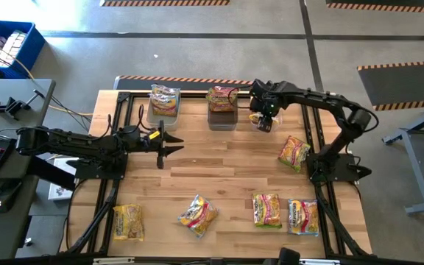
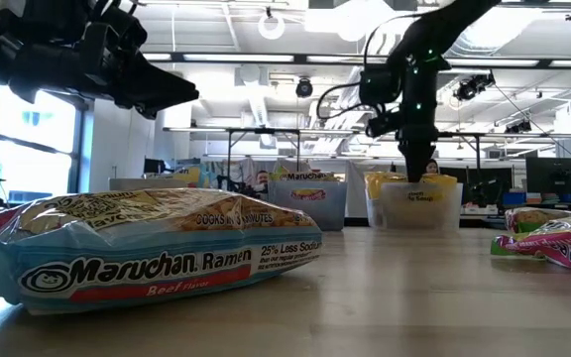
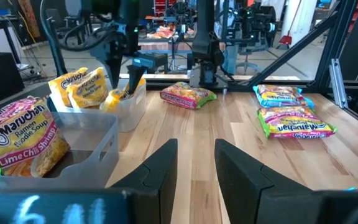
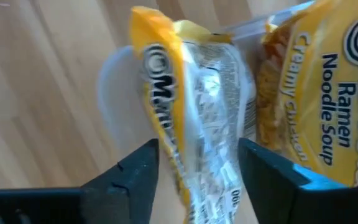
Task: Sort Maruchan noodles
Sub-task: Put the yellow noodle pack into the transparent bin
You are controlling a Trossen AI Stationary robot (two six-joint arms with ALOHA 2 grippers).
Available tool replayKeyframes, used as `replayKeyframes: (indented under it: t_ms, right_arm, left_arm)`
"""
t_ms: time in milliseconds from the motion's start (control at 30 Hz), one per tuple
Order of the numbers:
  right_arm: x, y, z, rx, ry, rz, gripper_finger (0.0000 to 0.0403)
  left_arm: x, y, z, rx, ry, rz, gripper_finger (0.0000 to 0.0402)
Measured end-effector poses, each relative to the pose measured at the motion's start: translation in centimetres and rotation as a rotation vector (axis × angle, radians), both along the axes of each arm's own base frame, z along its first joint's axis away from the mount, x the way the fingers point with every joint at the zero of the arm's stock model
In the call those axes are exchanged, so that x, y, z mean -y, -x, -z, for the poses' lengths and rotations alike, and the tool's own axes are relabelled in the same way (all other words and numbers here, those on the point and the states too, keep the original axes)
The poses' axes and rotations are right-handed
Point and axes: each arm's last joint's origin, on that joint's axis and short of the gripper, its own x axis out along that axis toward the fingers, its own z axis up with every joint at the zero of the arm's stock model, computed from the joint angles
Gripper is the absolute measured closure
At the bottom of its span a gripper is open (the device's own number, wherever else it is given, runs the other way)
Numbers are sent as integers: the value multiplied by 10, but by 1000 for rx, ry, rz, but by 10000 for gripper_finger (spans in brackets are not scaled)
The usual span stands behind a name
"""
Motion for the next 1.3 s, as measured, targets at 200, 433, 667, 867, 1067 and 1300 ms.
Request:
replayKeyframes:
  t_ms: [200, 433, 667, 867, 1067, 1300]
  right_arm:
    - [10, 1, 5, -9, 35, 10, 280]
    - [20, 8, 4, -15, 52, -10, 394]
    - [32, 14, 3, 9, 77, 2, 396]
    - [40, 18, 3, 32, 89, 26, 390]
    - [46, 19, 1, 61, 127, 56, 356]
    - [49, 18, 0, 37, 199, 90, 276]
  left_arm:
    - [0, 0, 0, -1, 5, -1, 303]
    - [0, 0, 0, -2, 5, -1, 303]
    - [0, 0, 0, -2, 5, -2, 303]
    - [0, 0, 0, -2, 6, -2, 303]
    - [0, 0, 0, -1, 7, -4, 303]
    - [0, 0, 0, -1, 8, -5, 303]
